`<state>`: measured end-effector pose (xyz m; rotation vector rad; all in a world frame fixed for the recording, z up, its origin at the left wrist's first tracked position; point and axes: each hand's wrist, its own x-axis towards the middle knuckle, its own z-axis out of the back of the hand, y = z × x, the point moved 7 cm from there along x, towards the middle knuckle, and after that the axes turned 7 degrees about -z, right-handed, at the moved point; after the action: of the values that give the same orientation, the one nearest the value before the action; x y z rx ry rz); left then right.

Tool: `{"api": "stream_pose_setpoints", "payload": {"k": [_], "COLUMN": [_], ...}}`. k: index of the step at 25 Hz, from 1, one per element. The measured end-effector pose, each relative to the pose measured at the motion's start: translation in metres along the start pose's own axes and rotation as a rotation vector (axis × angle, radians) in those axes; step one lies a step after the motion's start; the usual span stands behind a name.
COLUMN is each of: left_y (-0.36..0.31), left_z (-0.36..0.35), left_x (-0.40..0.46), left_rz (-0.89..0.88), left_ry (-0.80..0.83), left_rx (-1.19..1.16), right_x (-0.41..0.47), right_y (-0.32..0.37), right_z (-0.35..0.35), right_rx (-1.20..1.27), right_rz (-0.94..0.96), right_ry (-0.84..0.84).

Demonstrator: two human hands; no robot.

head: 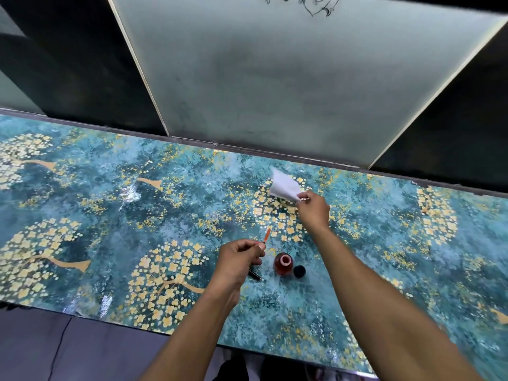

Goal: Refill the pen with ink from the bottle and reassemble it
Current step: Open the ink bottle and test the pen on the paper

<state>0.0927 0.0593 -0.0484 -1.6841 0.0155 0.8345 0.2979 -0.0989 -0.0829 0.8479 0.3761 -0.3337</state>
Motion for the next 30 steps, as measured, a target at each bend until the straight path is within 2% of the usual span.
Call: {"api": "stream_pose_setpoints", "payload": {"k": [2, 5, 7, 10, 14, 19, 25, 30], "left_y": [-0.008, -0.025, -0.033, -0.037, -0.035, -0.044, -0.057, -0.056], "left_z": [-0.005, -0.016, -0.024, -0.042, -0.056, -0.058, -0.045, -0.033], "left_x": [0.000, 0.001, 0.003, 0.000, -0.010, -0.027, -0.032, -0.031], "left_rz": [-0.023, -0.078, -0.097, -0.110, -0.148, -0.298, -0.446, -0.417], "left_ry": [-0.021, -0.031, -0.024, 0.035, 0.124, 0.205, 0.241, 0.245], "left_rx": [-0.010, -0.061, -0.088, -0.096, -0.100, 0.067, 0.123, -0.007], "right_x": [-0.034, -0.088, -0.112, -0.133, -0.139, -0.142, -0.146, -0.156], "right_y": [-0.003, 0.000, 0.003, 0.009, 0.010, 0.007, 0.015, 0.018], "right_z": [0.001, 0.010, 0.020, 0.035, 0.053, 0.053, 0.048, 0.038], "right_rx": [0.269, 0.514, 0.567, 0.462, 0.381, 0.488, 0.698, 0.850], "right_rz": [-0.063, -0.109, -0.080, 0.040, 0.113, 0.137, 0.017, -0.067], "right_ry": [0.157, 0.325, 0.397, 0.472, 0.445, 0.415, 0.513, 0.593]}}
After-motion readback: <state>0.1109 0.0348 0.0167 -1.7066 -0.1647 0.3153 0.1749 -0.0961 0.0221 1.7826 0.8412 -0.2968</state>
